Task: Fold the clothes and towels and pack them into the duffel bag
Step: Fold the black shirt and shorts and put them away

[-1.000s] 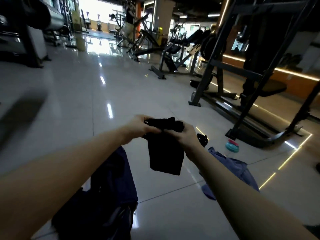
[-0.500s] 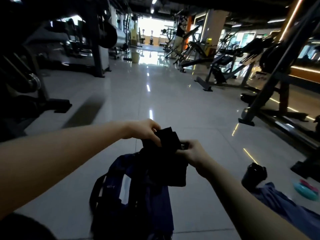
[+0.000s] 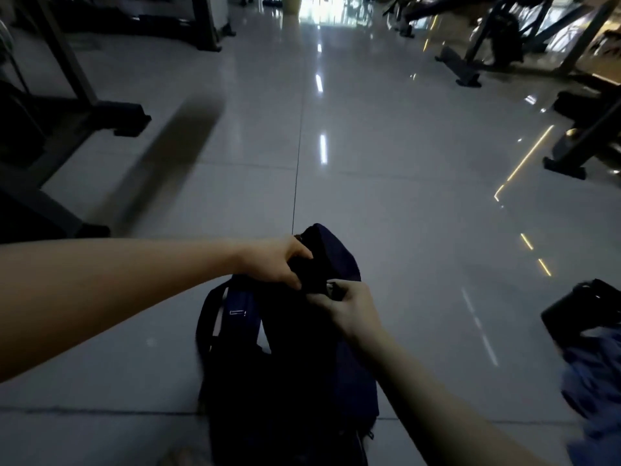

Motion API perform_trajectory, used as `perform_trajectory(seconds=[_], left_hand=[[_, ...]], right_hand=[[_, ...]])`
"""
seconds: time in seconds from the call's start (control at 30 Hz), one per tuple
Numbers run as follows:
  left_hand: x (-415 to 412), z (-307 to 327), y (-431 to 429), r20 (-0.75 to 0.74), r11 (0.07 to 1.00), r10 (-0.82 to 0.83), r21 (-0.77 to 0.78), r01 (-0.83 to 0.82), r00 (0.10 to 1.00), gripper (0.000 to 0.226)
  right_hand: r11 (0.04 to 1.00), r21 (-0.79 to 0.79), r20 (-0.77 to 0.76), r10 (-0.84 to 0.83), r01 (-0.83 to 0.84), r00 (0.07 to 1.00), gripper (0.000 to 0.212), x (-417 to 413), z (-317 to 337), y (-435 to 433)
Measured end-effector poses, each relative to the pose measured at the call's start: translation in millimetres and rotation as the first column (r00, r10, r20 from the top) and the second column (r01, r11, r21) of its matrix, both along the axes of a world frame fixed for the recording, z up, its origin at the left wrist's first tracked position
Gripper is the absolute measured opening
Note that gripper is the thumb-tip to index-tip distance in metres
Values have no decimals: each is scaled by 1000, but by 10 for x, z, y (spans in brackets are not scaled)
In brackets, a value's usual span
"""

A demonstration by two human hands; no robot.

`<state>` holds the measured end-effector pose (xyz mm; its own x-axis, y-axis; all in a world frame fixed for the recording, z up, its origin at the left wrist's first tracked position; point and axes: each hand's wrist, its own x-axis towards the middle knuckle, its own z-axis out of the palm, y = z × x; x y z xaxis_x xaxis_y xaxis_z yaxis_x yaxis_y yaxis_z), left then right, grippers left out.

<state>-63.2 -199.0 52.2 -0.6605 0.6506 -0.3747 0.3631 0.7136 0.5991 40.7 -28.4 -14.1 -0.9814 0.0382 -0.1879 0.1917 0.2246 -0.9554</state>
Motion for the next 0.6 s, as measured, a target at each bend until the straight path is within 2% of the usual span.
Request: perform_trajectory(seconds=[0.13, 0.2, 0.27, 0.3, 0.37, 0.4, 0.47, 0.53, 0.6], left_hand=[[-40, -271, -272, 2, 997, -2, -79, 2, 1000, 25], [-104, -335, -426, -35, 992, 20, -124, -24, 999, 17], [-196, -367, -526, -89, 985, 66, -156, -79, 994, 12], [-246, -381, -547, -113, 981, 85, -164, -103, 990, 13], [-325, -399, -541, -152, 975, 105, -177, -132, 983, 13], [-356, -406, -529, -166, 972, 114, -184, -144, 980, 12], [-410, -415, -516, -180, 967, 139, -187, -173, 974, 15], [-459, -423, -527, -190, 960, 177, -185, -212, 966, 18], [-507, -429, -544, -206, 951, 221, -171, -257, 953, 18]], right_hand=[[990, 21, 33, 138, -139, 990, 15, -11, -216, -48], [971, 237, -10, 42, -38, 999, 20, -126, -305, 90], [836, 544, 15, -92, 69, 996, 35, -247, -383, 214], [756, 654, 86, -119, 34, 989, 50, -296, -434, 230], [686, 714, 284, -99, -141, 954, 68, -355, -511, 182], [685, 699, 346, -69, -208, 936, 65, -370, -555, 136], [698, 668, 380, -25, -256, 925, 43, -396, -630, 66], [678, 698, 344, -34, -231, 938, 24, -447, -654, 70], [641, 743, 307, -74, -190, 949, 18, -487, -616, 187]])
